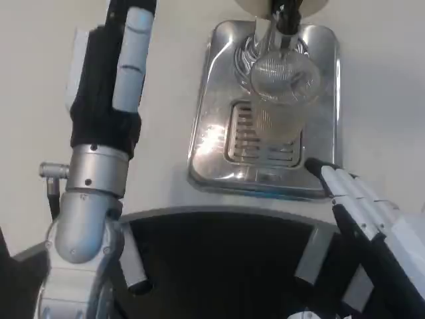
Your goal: Grasp the cup under the faucet to collect the drink, then remove the cup.
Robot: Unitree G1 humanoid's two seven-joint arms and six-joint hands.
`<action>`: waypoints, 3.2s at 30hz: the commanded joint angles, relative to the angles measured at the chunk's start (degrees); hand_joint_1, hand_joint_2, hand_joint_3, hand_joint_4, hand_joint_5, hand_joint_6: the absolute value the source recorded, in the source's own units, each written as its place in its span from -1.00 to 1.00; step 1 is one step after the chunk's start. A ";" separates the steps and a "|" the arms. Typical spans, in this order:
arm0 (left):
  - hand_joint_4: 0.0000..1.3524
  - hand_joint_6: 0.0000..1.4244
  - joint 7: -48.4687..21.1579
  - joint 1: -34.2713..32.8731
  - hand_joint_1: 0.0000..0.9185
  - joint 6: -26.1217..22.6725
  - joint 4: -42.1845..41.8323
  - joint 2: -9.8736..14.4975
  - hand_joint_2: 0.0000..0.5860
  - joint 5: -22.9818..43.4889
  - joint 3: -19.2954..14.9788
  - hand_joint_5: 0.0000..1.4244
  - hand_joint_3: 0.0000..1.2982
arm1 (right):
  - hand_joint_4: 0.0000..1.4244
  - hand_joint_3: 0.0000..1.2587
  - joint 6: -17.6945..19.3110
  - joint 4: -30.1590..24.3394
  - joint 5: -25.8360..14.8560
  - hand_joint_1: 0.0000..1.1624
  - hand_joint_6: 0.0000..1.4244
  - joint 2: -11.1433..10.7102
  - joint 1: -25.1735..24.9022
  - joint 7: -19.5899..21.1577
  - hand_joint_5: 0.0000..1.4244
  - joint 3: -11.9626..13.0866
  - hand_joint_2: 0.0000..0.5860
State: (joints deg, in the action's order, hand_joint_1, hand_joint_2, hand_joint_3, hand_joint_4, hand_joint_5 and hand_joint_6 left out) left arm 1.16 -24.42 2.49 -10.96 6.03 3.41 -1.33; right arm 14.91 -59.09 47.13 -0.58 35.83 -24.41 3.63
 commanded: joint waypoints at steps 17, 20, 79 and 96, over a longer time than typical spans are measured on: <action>-1.00 -1.00 -5.40 -3.91 -1.00 -16.86 -11.35 -3.30 -0.28 4.87 5.37 -1.00 -1.00 | -0.97 -0.96 -2.88 -0.02 1.22 0.12 -0.80 -0.86 0.88 3.85 -0.93 -1.78 -0.05; -1.00 -1.00 -5.75 -5.13 -1.00 -16.93 -10.62 -3.65 -0.28 4.83 5.72 -1.00 -1.00 | -0.97 -0.96 -2.82 -0.05 1.52 0.13 -0.80 -0.78 1.55 4.42 -0.93 -2.20 -0.05; -1.00 -1.00 -17.84 -8.92 -1.00 -10.93 -7.64 4.10 -0.19 -6.62 17.34 -1.00 -1.00 | -0.97 -0.95 -3.61 -0.81 1.73 -0.06 -0.79 -0.70 4.23 5.48 -0.92 -3.28 -0.06; -1.00 -1.00 -18.96 -11.45 -1.00 1.61 -3.99 10.47 -0.22 -21.48 22.91 -1.00 -1.00 | -0.97 -0.96 -10.50 -0.91 3.04 -0.44 -0.77 5.25 2.33 5.57 -0.92 -7.35 -0.32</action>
State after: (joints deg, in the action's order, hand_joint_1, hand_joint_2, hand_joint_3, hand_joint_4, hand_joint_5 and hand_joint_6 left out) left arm -14.93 -35.58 -0.33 -15.60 15.78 -16.00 18.28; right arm 5.87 -59.11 49.65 3.40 38.31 -19.19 -2.73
